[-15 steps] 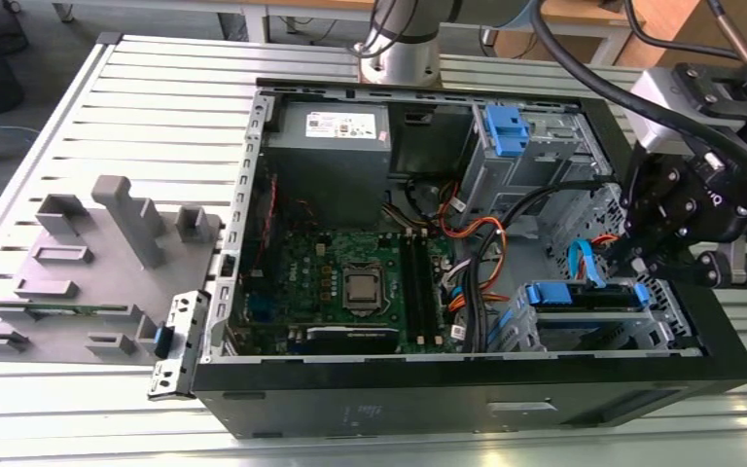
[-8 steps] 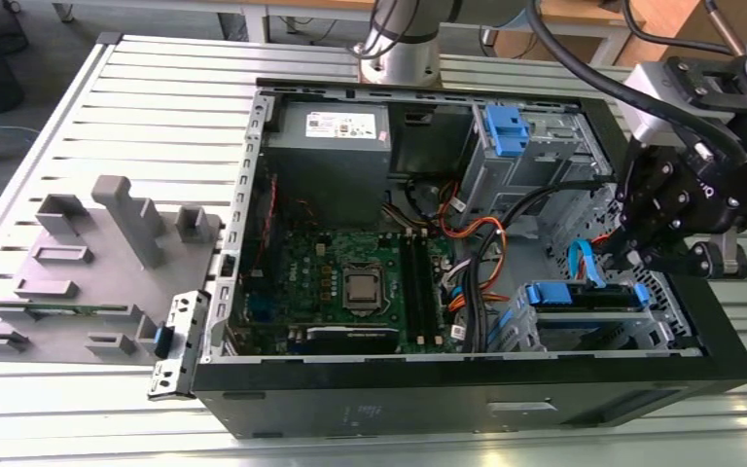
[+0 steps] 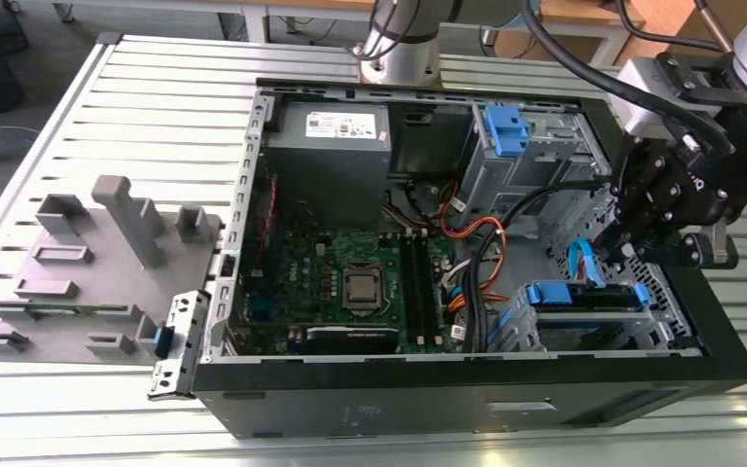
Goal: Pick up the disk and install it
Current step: 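Insert the second disk wire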
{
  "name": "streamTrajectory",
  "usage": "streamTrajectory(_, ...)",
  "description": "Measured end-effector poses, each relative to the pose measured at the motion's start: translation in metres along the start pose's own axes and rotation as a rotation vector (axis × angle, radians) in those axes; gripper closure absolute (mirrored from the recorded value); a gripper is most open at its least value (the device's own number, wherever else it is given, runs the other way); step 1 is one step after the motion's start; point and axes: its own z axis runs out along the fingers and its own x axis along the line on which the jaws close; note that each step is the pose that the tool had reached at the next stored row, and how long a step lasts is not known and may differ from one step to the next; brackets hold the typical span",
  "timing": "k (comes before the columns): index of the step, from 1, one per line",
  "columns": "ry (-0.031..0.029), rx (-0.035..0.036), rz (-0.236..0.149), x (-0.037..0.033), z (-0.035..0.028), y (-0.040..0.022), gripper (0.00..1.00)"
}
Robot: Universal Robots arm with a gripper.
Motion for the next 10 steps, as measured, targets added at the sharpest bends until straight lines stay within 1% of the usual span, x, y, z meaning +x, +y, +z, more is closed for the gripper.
streamTrajectory(4,-0.0001,0.0000,0.000,-0.0034,0.0016,-0.0016,0.76)
streamTrajectory(10,-0.0001,0.0000,0.000,-0.0072,0.0031,-0.0064,0.76)
